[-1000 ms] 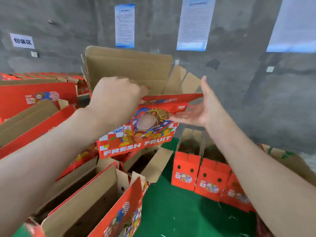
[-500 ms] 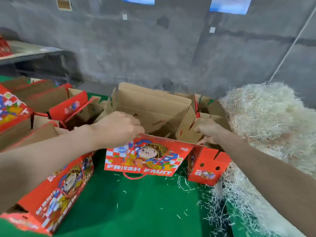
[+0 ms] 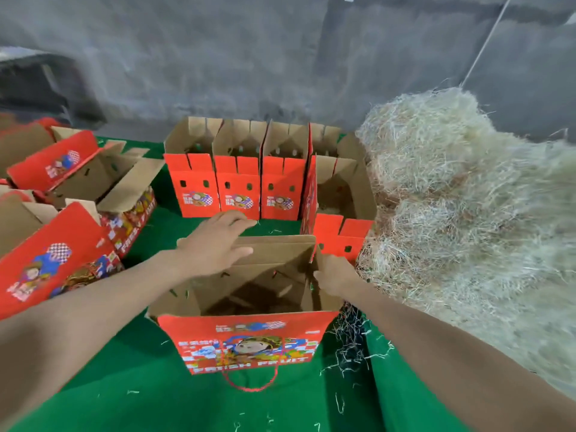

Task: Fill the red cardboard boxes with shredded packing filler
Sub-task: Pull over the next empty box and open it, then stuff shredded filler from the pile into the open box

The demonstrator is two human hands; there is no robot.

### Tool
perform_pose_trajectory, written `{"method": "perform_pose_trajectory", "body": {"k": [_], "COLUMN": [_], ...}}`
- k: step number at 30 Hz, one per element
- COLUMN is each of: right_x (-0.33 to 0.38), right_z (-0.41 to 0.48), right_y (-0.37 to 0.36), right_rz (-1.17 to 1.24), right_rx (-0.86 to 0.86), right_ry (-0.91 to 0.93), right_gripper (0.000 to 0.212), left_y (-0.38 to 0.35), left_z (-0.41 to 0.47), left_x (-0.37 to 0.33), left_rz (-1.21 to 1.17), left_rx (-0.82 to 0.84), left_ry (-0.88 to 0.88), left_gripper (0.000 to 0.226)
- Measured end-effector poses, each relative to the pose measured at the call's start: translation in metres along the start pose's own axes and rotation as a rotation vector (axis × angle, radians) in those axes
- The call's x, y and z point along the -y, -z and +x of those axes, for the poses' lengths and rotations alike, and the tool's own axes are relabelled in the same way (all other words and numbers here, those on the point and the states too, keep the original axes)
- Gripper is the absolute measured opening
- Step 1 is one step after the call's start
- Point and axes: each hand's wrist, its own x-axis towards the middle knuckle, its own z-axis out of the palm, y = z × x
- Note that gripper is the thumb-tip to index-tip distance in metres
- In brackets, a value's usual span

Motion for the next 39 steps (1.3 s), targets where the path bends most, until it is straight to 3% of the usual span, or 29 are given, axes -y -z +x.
{"method": "perform_pose_trajectory", "body": {"k": [2,4,7,9,11,14,16,20,23,28,30,34,37,39], "right_x": [-0.003,-0.012,-0.031,-0.047,-0.056,-0.067,-0.073,-0.093,-0.115,-0.171,-0.201,-0.262,-0.296,-0.315], "right_z": [-0.003,-0.012,-0.03,-0.042,-0.051,-0.062,-0.068,-0.07,-0.062,-0.058,-0.061,-0.067,-0.064,-0.056], "right_y": [0.002,0.009,0.012,0.013,0.021,0.034,0.037,0.048,0.071,0.113,0.129,0.151,0.155,0.16], "right_rz": [-0.024,0.024,0.072,0.092,0.101,0.217,0.181,0.385,0.451,0.186,0.238,0.195,-0.208,-0.433], "right_rx": [0.016,0.055,0.112,0.274,0.395,0.438,0.502,0.539,0.423,-0.323,-0.494,-0.507,-0.342,-0.349], "right_ry": [0.002,-0.018,-0.034,-0.075,-0.075,-0.12,-0.08,-0.16,-0.177,-0.122,-0.162,-0.259,-0.34,-0.346], "right_gripper": [0.027,0.029,0.03,0.028,0.023,0.024,0.019,0.03,0.045,0.025,0.027,0.047,0.093,0.117], "left_y": [-0.007,-0.015,-0.03,-0.033,-0.029,-0.024,-0.026,-0.027,-0.019,-0.004,-0.002,-0.007,-0.011,-0.014], "left_z": [0.015,0.025,0.031,0.039,0.047,0.055,0.059,0.078,0.097,0.133,0.146,0.168,0.185,0.197], "left_x": [-0.004,-0.005,-0.015,-0.023,-0.028,-0.036,-0.05,-0.102,-0.152,-0.229,-0.257,-0.308,-0.336,-0.348], "left_rz": [0.124,0.088,-0.017,0.018,0.041,0.069,0.077,-0.204,-0.369,-0.782,-0.897,-1.0,-1.006,-1.045], "left_rx": [0.08,0.217,0.31,0.35,0.446,0.603,0.61,0.417,0.206,0.072,0.101,0.163,0.189,0.218], "left_ry": [0.095,0.175,0.13,0.057,-0.016,-0.101,-0.137,-0.161,-0.236,-0.153,-0.144,-0.143,-0.13,-0.107], "left_gripper": [0.07,0.074,0.041,0.017,0.016,0.011,0.007,0.031,0.019,0.011,0.01,0.01,0.012,0.004]}}
